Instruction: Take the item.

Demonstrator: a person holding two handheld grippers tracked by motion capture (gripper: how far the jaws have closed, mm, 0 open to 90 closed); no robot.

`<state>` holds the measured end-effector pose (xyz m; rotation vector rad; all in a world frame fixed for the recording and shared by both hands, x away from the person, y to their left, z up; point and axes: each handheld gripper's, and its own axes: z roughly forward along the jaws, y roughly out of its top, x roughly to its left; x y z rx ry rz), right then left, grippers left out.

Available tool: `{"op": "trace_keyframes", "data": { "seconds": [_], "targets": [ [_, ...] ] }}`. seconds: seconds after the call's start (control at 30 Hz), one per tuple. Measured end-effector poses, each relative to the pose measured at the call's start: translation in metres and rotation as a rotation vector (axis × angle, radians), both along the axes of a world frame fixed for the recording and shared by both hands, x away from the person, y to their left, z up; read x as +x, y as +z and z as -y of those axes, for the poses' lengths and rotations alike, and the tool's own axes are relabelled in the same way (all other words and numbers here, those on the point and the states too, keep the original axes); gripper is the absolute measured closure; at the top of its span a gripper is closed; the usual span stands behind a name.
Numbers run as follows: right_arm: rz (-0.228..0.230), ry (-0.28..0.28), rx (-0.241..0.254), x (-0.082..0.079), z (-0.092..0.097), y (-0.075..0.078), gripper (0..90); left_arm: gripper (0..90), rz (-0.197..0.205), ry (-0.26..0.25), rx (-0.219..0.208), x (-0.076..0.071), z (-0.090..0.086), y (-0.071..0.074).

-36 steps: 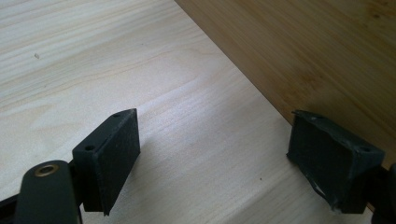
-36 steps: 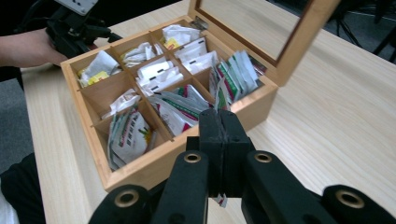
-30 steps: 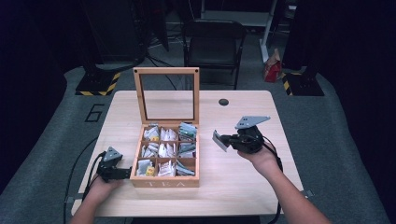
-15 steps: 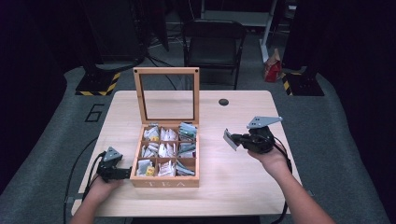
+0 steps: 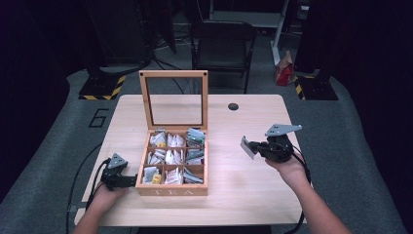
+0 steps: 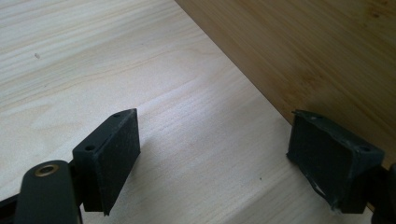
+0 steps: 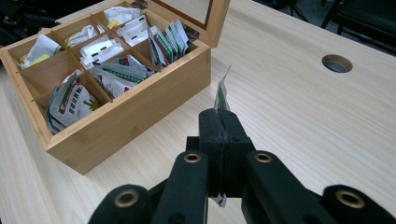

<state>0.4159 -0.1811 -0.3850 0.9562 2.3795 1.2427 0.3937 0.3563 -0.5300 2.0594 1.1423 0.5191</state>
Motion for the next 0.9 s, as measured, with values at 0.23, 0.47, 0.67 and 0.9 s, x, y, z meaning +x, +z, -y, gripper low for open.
{"op": "trace_keyframes", "data": {
  "seconds": [0.23,0.47,0.67,0.9],
  "targets": [
    [-0.004,-0.009,0.002,-0.001,0.005,-0.007,89.7,16.5,0.001,0.0,0.002,0.0,0.0,0.0],
    [-0.011,-0.028,-0.012,-0.003,0.007,-0.017,89.7,16.5,0.0,0.001,0.001,0.0,0.0,0.0],
    [-0.023,-0.034,-0.024,-0.006,0.01,-0.031,89.7,16.5,0.0,0.001,0.001,0.0,0.0,0.0],
    [-0.031,-0.034,-0.026,-0.009,0.011,-0.044,89.7,16.5,0.001,0.001,0.003,0.0,0.0,0.0]
  ]
}}
